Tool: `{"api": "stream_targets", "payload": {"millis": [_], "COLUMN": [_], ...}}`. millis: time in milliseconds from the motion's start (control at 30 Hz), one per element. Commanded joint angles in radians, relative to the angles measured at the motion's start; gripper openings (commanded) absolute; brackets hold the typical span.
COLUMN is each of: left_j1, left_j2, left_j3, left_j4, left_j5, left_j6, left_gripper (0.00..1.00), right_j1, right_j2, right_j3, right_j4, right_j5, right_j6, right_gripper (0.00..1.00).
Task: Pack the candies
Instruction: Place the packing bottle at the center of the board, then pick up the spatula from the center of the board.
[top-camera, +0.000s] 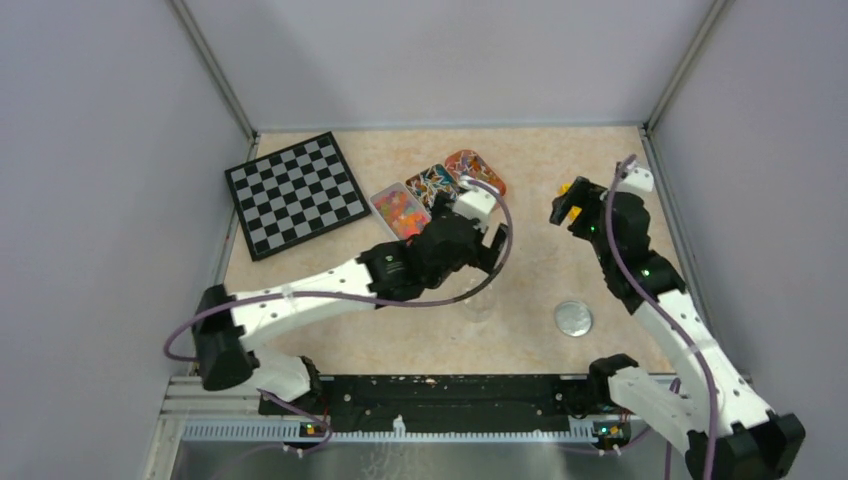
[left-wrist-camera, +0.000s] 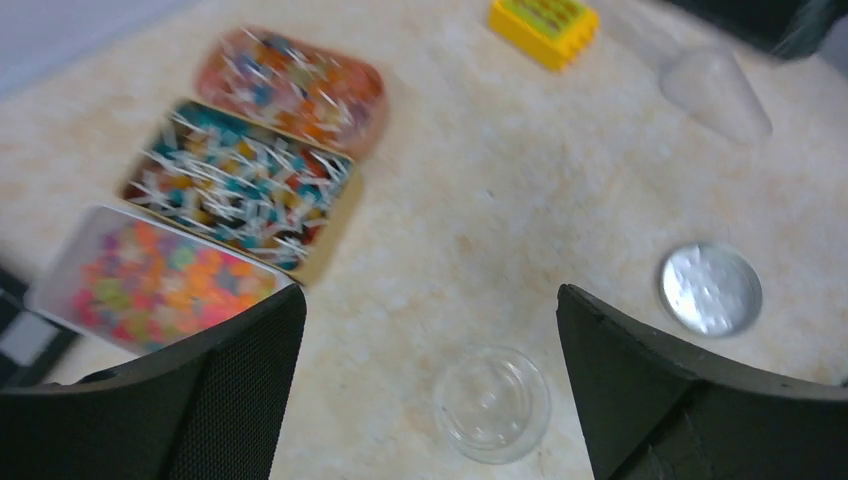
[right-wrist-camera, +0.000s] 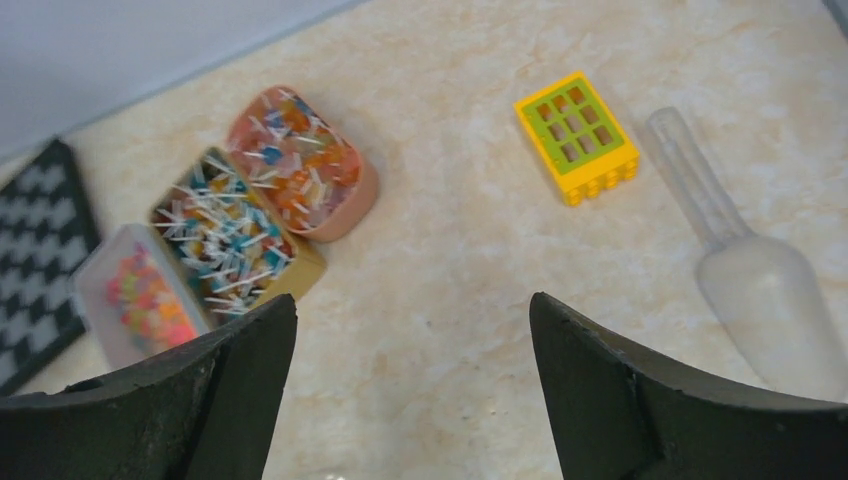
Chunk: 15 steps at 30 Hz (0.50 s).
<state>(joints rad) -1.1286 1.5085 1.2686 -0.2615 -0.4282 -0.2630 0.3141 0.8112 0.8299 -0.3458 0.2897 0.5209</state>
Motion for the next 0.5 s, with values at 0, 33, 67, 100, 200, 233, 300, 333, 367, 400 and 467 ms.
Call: {"api": "stream_targets", "payload": {"millis": [0,33,67,100,200,233,300,333,367,400,467], "left_j1": [-0.012,-0.014,-0.014,-0.015,-0.014,-0.014,-0.014,-0.014,-0.014,-0.014,-0.015], "left_j2": [-0.23,-0.283,-0.332,-0.385,-0.515,-0.549,-0.628,-0.659,-0.69,-0.717,-0.764], "left_j3": [-0.098,-0.126,-0.152,-0.178,-0.237,-0.251,-0.283,-0.304,-0.328,-0.353,-0.395], "left_j4": [0.201,0.215,0.222,0.23,0.184,0.159,0.115,0.098,0.09,0.09,0.105], "left_j5": [-0.324,-0.335,-0.32,-0.291,-0.219,-0.211,-0.195,-0.187,-0.18,-0.177,-0.179], "left_j6": [0.251,0.253,0.254,0.254,0.309,0.325,0.367,0.382,0.399,0.413,0.439], "left_gripper": [0.99,0.99,0.99,0.99,0.99,0.99,0.99,0.99,0.99,0.99,0.99], "right_j1": [0.005,0.003,-0.006,-0.023,-0.125,-0.16,-0.219,-0.247,-0.282,-0.306,-0.365], "right_j2": [0.175,0.225,0.279,0.325,0.454,0.491,0.566,0.606,0.636,0.668,0.718], "right_j3": [0.063,0.092,0.123,0.164,0.244,0.268,0.329,0.359,0.383,0.403,0.434], "right_j4": [0.094,0.083,0.07,0.054,0.01,-0.005,-0.065,-0.099,-0.126,-0.144,-0.168], "right_j5": [0.128,0.17,0.2,0.21,0.142,0.115,0.062,0.046,0.019,-0.005,-0.029], "right_j6": [-0.217,-0.248,-0.274,-0.295,-0.348,-0.366,-0.408,-0.416,-0.422,-0.429,-0.437], "right_gripper": [0.84,0.84,0.84,0.84,0.79,0.79,0.74,0.69,0.65,0.63,0.59]}}
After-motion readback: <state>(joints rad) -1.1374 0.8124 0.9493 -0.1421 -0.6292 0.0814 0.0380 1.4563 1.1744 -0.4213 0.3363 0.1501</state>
